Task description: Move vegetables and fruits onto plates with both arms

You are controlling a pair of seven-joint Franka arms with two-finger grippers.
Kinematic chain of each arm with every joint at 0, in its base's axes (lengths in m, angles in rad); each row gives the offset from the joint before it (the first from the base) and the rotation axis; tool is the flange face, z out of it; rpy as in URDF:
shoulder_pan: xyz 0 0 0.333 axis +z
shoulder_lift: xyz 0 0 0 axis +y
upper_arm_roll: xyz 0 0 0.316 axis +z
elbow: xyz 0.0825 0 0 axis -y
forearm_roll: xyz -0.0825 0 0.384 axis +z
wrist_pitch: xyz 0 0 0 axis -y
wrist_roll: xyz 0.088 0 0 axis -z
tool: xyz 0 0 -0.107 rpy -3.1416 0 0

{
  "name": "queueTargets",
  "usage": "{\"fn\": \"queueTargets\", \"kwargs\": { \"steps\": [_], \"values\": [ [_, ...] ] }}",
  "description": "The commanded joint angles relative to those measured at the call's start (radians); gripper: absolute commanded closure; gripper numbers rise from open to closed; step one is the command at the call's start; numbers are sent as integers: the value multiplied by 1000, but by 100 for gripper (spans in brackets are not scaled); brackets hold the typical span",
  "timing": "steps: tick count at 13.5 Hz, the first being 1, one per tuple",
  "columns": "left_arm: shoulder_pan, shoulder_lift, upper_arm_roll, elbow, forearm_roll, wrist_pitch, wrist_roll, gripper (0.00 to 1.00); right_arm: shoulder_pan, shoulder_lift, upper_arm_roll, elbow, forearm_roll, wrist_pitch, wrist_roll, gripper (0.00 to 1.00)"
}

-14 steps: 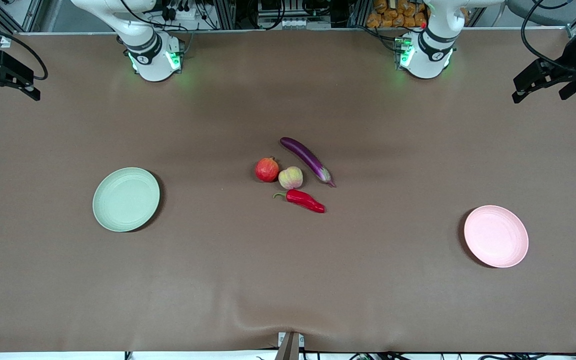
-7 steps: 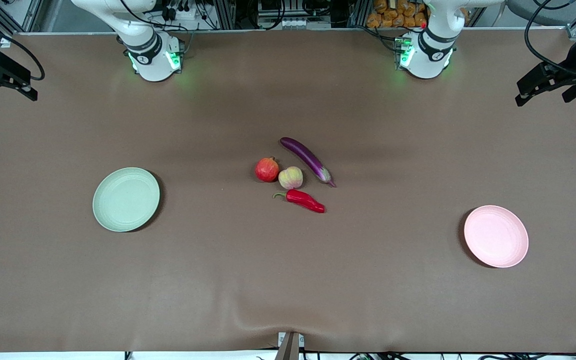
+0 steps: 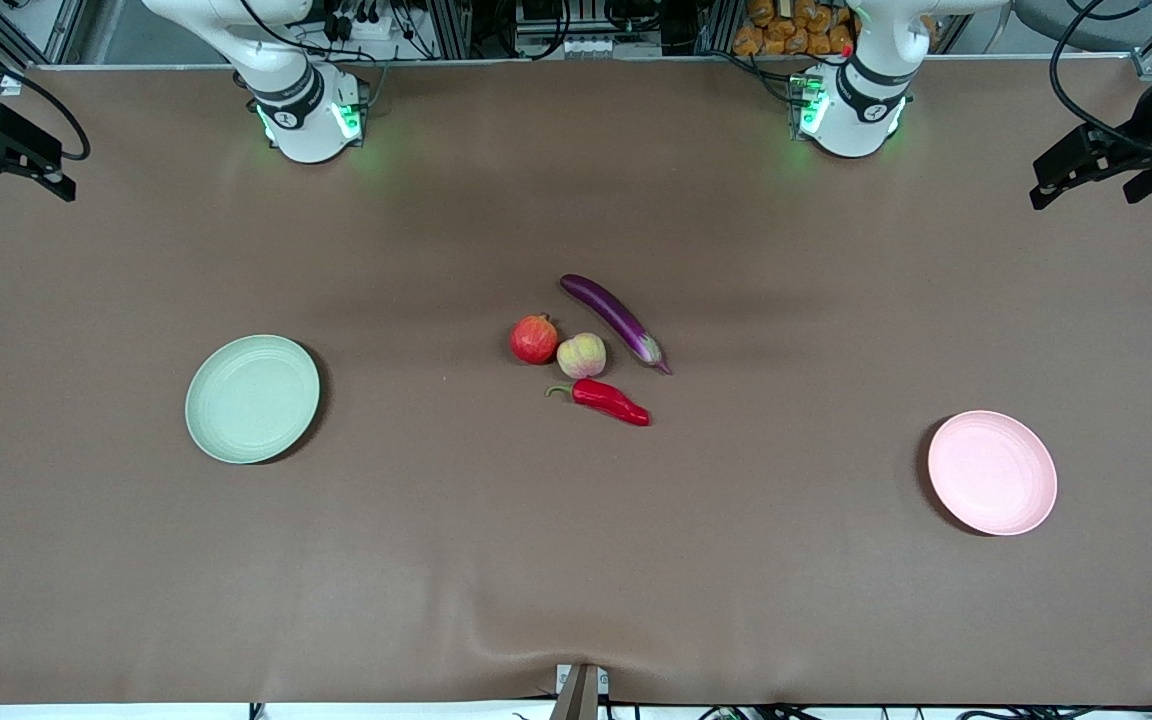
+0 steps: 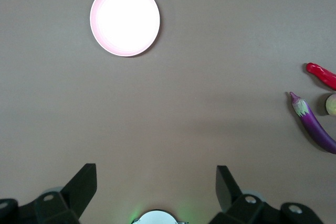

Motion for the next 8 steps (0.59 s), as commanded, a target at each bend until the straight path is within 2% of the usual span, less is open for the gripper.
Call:
{"fn": "queueTargets", "kwargs": {
  "steps": [1, 8],
  "values": [
    [5, 9, -4, 20, 15, -21, 22, 0, -15, 9, 7, 18, 19, -14, 3, 0],
    [5, 9, -4, 18, 15, -20, 22, 0, -24, 12, 7, 18, 19, -16, 3, 0]
  ]
}}
